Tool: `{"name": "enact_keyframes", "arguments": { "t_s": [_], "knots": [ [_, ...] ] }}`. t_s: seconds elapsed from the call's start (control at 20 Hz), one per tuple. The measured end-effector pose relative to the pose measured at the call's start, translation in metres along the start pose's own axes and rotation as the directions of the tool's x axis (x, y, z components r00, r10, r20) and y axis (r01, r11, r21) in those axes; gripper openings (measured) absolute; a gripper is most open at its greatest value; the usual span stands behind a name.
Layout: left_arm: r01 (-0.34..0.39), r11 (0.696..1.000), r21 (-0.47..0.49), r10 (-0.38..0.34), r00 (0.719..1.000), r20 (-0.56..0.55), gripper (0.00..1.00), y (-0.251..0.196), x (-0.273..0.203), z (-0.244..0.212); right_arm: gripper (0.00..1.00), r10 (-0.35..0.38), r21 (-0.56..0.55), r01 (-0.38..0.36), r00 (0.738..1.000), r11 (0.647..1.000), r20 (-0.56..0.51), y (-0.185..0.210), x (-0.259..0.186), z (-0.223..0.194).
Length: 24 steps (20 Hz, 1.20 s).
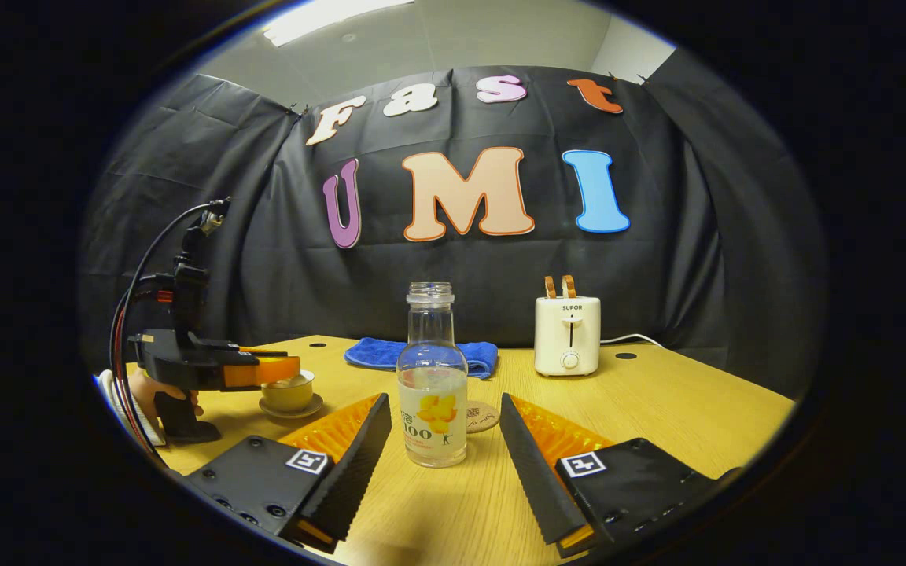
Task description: Open the teacup lid with one hand, grasp the water bottle and pour water into the teacup with the other hand; after pouring, place the water bottle on the coaster and then close the teacup lid.
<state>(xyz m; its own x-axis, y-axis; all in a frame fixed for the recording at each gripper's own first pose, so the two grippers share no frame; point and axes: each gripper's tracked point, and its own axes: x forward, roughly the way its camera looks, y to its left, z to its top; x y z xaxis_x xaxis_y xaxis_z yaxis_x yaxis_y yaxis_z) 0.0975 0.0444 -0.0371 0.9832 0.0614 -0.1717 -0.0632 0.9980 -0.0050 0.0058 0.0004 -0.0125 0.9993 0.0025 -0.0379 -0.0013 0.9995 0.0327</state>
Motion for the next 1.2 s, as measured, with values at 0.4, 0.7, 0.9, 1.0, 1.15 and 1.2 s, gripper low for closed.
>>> {"name": "enact_keyframes", "arguments": {
  "t_s": [0.4,0.7,0.9,1.0,1.15,1.2],
  "knots": [
    [-0.038,0.999,-0.021,0.04,0.994,0.107,0.28,0.01,-0.021,0.015,0.9,0.032,0.002,-0.032,0.999,0.999,-0.004,0.01,0.012,-0.001],
    [-0.057,0.998,-0.034,0.061,0.987,0.149,0.28,0.02,-0.038,0.018,0.87,0.061,0.004,-0.061,0.998,0.998,-0.019,0.016,0.029,-0.004],
    [-0.085,0.996,-0.039,0.09,0.985,0.146,0.28,0.027,-0.044,0.016,0.91,0.059,0.002,-0.059,0.997,0.998,-0.049,0.016,0.039,-0.009],
    [-0.083,0.996,-0.038,0.088,0.985,0.147,0.28,0.027,-0.046,0.016,0.94,0.062,0.001,-0.062,0.996,0.998,-0.061,0.018,0.047,-0.011],
    [-0.075,0.996,-0.038,0.08,0.986,0.148,0.28,0.026,-0.049,0.015,0.9,0.079,0.002,-0.08,0.99,0.997,-0.119,0.022,0.057,-0.022],
    [-0.071,0.997,-0.037,0.076,0.986,0.148,0.28,0.026,-0.048,0.016,0.91,0.083,0.001,-0.084,0.988,0.996,-0.13,0.024,0.058,-0.024]
  ]
}}
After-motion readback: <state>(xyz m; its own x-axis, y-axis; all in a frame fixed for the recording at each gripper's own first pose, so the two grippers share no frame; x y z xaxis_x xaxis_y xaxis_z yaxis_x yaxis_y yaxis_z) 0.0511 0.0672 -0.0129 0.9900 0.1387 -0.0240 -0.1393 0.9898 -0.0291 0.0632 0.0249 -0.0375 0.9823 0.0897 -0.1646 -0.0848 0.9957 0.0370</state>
